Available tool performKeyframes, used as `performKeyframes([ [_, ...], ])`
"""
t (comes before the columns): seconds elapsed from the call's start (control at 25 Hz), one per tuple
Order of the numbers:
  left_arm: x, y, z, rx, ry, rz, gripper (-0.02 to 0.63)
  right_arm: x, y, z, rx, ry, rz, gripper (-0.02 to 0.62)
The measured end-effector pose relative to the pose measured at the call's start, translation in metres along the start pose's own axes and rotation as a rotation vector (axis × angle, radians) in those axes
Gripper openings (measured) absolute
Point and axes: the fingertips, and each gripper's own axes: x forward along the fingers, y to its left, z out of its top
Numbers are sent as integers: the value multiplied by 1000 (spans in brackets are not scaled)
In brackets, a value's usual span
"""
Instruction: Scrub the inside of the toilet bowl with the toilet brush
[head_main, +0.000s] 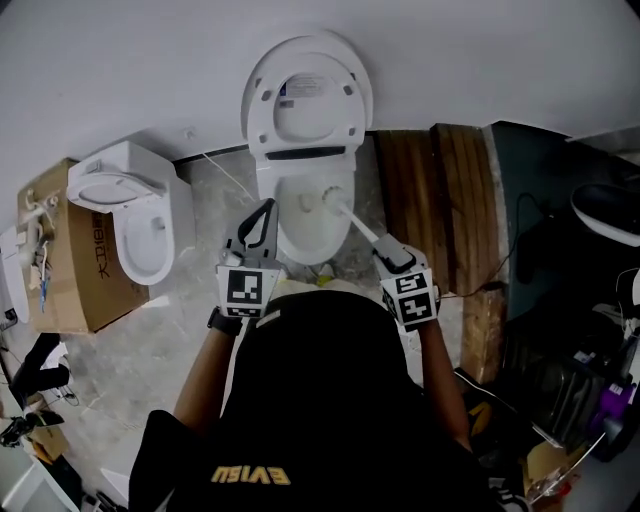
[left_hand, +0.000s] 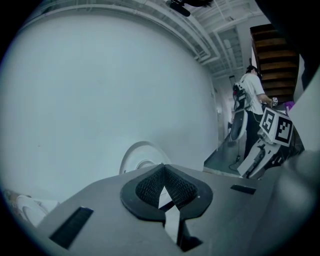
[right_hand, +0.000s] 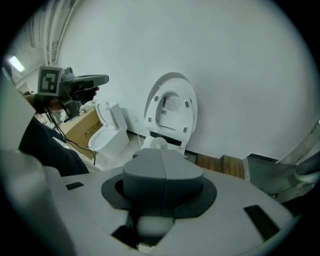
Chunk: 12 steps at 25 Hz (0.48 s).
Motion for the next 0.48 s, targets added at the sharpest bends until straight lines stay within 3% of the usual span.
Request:
performKeyframes([
  [0.28,-10,16,-19,-74,30,8,18,-2,-8,9,14,-15,-18,163],
  [0.48,-21,38,-25,-54,51,50,18,-2,-10,23,-5,-34,-25,163],
])
